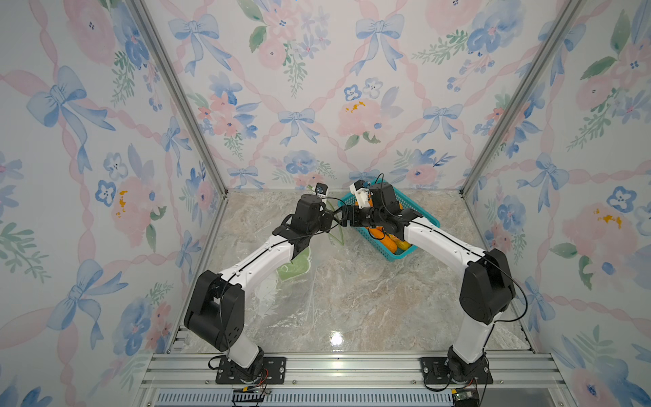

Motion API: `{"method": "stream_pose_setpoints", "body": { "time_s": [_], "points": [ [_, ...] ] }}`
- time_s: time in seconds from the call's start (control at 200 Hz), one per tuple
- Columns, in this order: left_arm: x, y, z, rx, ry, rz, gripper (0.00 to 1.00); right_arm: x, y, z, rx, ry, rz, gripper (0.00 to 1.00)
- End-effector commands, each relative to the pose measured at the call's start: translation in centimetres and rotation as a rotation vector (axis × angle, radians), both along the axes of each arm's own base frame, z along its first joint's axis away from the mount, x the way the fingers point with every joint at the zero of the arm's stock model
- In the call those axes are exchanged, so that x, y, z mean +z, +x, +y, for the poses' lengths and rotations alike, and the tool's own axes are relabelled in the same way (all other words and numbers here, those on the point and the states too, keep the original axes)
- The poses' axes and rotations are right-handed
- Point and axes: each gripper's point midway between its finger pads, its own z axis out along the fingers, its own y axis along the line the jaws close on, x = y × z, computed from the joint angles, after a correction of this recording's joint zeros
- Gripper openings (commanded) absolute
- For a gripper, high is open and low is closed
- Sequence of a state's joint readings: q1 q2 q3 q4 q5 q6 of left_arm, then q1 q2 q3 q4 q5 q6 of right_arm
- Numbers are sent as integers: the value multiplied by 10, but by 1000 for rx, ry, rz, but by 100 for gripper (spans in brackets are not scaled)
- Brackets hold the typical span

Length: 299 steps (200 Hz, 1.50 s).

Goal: Place the mango in a zip-top bag and seal the zipper
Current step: Open the zipper food storage bag.

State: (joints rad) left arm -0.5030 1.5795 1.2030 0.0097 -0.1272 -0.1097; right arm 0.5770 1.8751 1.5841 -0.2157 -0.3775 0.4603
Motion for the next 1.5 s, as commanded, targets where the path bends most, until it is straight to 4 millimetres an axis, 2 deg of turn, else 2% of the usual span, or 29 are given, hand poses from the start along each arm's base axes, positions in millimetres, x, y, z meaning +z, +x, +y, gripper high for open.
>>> {"method": "stream_pose_setpoints", "body": {
  "time_s": [0.0, 0.19, 0.275, 0.44, 0.585, 0.68, 0.815, 0.92, 1.11, 1.27, 1.4, 1.49],
  "points": [
    [22, -9, -6, -80, -19, -68, 0, -18, -6, 9, 45, -52, 59, 85],
    [36, -23, -8, -165, -39, -104, 0, -29, 4, 11, 47, -96, 67, 75],
    [42, -29, -7, -203, -52, -121, 0, -28, 10, 13, 46, -91, 64, 66],
    [51, -42, 2, -252, -79, -166, 0, -27, 20, 14, 34, -69, 73, 37],
    [60, -44, 21, -246, -134, -207, 0, -24, 22, 13, 29, -57, 77, 11],
    [62, -46, 28, -253, -156, -233, 0, -22, 21, 13, 24, -51, 80, 0],
    [62, -43, 34, -259, -170, -245, 0, -19, 21, 9, 6, -54, 80, 0],
    [60, -34, 47, -218, -179, -240, 0, -18, 24, 1, -29, -64, 83, 0],
    [58, -26, 67, -149, -176, -237, 0, -20, 31, -23, -108, -90, 90, 0],
    [71, -25, 75, -129, -168, -260, 0, -25, 36, -49, -188, -200, 75, 0],
    [81, -22, 70, -136, -203, -246, 0, -23, 33, -49, -174, -208, 72, 12],
    [72, -15, 67, -120, -252, -198, 0, -18, 28, -39, -142, -207, 59, 24]
  ]
}}
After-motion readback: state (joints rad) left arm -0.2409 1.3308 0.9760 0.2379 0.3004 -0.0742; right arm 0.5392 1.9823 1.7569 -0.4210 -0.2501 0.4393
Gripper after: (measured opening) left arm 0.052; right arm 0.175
